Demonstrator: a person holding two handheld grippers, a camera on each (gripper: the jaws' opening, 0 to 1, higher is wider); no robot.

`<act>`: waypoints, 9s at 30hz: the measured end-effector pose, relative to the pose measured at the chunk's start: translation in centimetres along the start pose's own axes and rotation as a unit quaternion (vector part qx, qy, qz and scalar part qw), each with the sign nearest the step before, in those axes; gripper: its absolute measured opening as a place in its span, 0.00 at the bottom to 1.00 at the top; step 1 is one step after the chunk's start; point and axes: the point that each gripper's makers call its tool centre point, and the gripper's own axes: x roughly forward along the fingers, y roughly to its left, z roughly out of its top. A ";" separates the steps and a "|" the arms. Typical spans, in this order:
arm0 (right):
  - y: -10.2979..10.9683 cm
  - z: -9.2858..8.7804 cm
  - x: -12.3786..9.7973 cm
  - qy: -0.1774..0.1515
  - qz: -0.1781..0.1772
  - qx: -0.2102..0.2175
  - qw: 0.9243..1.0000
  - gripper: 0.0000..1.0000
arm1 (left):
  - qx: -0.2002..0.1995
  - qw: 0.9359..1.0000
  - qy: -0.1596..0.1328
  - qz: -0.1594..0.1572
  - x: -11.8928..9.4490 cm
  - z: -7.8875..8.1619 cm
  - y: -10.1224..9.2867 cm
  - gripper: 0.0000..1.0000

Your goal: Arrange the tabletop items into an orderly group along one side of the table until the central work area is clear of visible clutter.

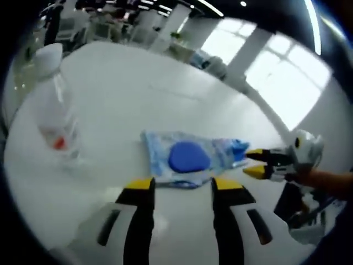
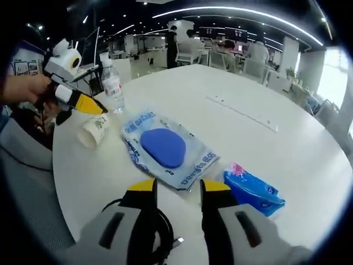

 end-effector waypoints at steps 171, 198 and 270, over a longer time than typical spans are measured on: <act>-1.0 -8.4 -1.7 0.059 -0.126 0.082 0.987 0.23 | 0.241 0.963 -0.117 0.037 -18.1 -8.6 -1.9 0.92; 4.8 -2.8 -8.8 -0.074 -0.104 0.077 0.989 0.81 | 0.233 0.964 -0.122 0.028 -18.3 -7.4 -1.3 0.94; 8.0 -3.9 -14.0 -0.100 -0.132 0.094 0.982 1.00 | 0.438 0.898 -0.020 0.042 -4.6 -5.1 3.7 0.33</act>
